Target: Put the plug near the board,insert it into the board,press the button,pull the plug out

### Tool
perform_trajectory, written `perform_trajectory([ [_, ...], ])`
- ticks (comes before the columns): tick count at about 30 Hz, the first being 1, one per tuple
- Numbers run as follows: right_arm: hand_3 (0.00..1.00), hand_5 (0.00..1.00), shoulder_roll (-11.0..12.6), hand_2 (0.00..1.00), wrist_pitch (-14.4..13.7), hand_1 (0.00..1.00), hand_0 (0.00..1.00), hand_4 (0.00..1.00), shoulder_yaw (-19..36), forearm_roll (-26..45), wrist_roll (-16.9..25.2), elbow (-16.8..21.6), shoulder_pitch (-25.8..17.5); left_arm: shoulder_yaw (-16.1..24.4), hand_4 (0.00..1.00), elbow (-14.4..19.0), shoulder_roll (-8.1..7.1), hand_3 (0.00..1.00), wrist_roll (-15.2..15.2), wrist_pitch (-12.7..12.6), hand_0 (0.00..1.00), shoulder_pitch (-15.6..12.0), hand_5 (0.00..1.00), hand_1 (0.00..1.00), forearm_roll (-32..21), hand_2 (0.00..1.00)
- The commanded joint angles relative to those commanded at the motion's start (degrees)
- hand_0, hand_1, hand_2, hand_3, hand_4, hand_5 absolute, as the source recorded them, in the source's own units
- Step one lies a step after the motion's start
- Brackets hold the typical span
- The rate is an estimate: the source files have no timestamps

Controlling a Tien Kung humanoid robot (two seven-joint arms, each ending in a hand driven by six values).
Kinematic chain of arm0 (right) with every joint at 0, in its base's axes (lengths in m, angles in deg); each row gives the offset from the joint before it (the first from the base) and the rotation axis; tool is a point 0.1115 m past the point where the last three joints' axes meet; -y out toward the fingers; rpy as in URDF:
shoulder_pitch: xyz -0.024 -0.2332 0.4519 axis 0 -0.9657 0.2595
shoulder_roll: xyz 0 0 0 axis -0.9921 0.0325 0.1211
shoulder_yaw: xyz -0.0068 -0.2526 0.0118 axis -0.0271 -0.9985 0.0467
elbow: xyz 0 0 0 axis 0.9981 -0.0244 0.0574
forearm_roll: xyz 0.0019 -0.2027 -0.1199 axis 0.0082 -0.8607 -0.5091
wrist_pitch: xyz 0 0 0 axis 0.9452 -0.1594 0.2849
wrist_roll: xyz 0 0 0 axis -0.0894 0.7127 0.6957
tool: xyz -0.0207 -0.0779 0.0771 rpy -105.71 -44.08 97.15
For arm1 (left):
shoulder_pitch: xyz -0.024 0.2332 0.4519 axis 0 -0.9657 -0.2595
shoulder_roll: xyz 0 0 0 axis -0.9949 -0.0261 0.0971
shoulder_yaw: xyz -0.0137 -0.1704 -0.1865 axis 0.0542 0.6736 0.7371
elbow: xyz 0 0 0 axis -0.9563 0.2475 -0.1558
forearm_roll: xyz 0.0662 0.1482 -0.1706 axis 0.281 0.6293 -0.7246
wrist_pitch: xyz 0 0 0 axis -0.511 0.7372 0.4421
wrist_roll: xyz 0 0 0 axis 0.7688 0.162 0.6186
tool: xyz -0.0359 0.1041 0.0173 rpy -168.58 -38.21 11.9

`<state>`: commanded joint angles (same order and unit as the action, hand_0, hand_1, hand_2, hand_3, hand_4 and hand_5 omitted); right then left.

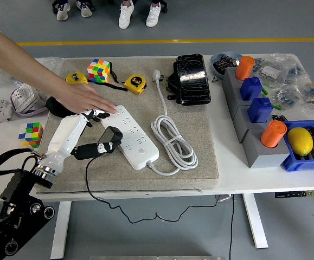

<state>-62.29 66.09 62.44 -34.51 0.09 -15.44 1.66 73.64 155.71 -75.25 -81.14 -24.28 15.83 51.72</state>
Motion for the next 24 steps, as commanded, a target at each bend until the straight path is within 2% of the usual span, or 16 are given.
perform_trajectory([
  [3,0.508,0.359,-0.06,0.541,0.0,0.587,0.552,0.845,0.21,-0.15,0.03,0.02,0.04,-0.05,0.998,-0.08,-0.01,0.719,0.16,0.64,0.64,-0.71,0.719,0.742,0.08,0.759],
  [4,0.508,0.357,-0.07,0.541,0.0,0.587,0.549,0.844,0.18,-0.15,0.03,0.02,0.08,-0.14,0.998,-0.13,0.05,0.742,0.25,0.78,0.745,-0.81,0.705,0.791,0.17,0.789],
  [11,0.508,0.356,-0.02,0.541,-0.04,0.586,0.55,0.843,0.39,-0.52,0.06,0.32,0.1,-0.55,0.998,-0.32,0.5,0.742,0.9,1.24,0.749,-0.79,0.704,0.8,1.02,0.794],
  [18,0.508,0.355,-0.04,0.54,-0.04,0.585,0.55,0.842,0.33,-0.49,0.08,0.31,0.1,-0.83,0.998,-0.92,0.46,0.73,3.38,2.36,0.742,-0.9,0.704,0.791,2.17,0.784],
  [24,0.508,0.355,-0.06,0.54,-0.07,0.583,0.55,0.842,0.31,-0.46,0.16,0.33,0.05,-0.71,0.998,-1.06,0.24,0.728,4.5,2.31,0.732,-1.3,0.706,0.784,2.87,0.779],
])
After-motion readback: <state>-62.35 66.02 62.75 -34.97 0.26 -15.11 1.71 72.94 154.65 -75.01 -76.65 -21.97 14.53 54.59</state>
